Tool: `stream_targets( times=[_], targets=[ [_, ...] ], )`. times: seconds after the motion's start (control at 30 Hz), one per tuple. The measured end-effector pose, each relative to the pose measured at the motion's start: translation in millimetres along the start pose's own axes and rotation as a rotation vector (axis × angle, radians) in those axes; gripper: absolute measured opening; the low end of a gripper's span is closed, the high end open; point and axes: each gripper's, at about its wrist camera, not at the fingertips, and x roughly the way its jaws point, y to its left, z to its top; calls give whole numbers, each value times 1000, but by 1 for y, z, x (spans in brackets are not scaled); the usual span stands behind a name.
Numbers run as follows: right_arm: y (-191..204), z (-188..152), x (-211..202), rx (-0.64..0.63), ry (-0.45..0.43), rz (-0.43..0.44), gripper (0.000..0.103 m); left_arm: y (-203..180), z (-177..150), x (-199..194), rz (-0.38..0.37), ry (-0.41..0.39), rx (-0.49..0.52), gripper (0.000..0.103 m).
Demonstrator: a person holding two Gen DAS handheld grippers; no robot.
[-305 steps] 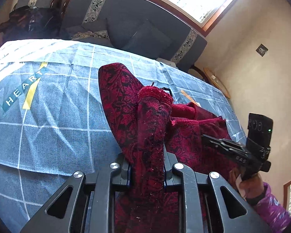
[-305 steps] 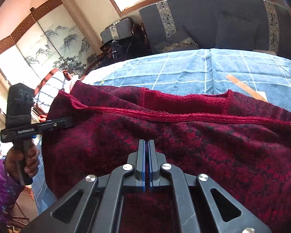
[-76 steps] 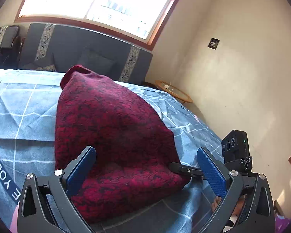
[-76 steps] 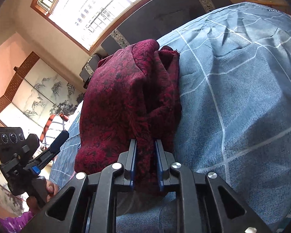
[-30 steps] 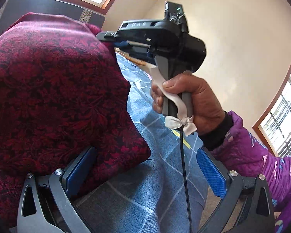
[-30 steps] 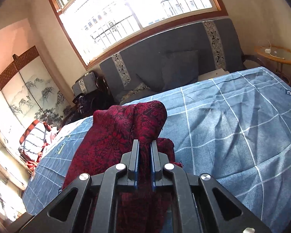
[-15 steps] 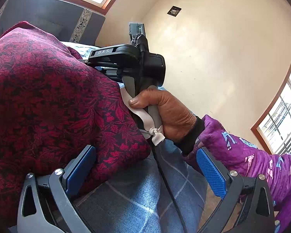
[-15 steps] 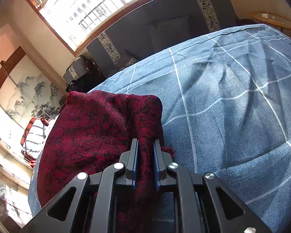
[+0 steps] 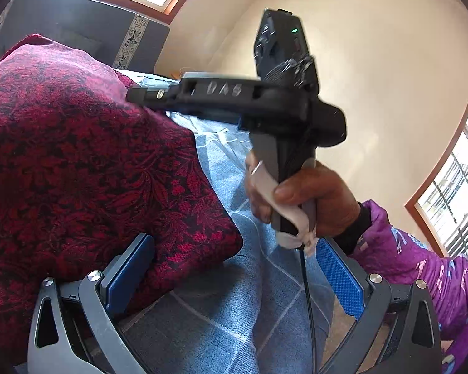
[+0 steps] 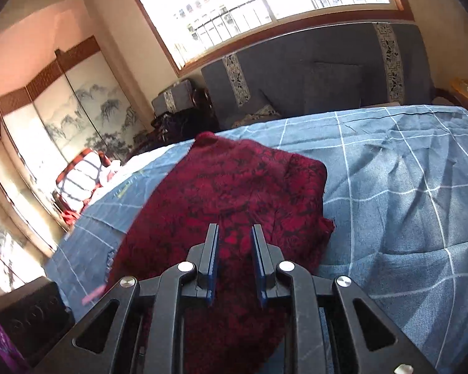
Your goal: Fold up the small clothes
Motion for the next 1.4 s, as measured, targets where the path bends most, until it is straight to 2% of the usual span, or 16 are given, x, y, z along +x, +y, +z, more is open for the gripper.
stream_targets(
  times=[0.07,0.23,0.47,0.63,0.8,0.97,1.4],
  targets=[
    [-5,-14,17,9,59,-28,18,-2,0,1,6,2,5,102],
    [-13,-29,22,60,36,-38,16,-13,2,5,65,10,47,103],
    [0,-35,21,5,1,-100,16,-54,-5,4,306,14,138,103],
    [1,-37,19,8,-5,-101,16,-64,0,-11,468,-16,173,103],
    [1,-35,18,3,-6,-108,16,-54,5,-32,585,-60,143,103],
    [5,-35,18,-5,-6,-118,16,-33,8,-52,660,-84,115,103],
    [7,-35,17,-4,-9,-119,16,4,18,-63,803,-86,104,103]
  ],
)
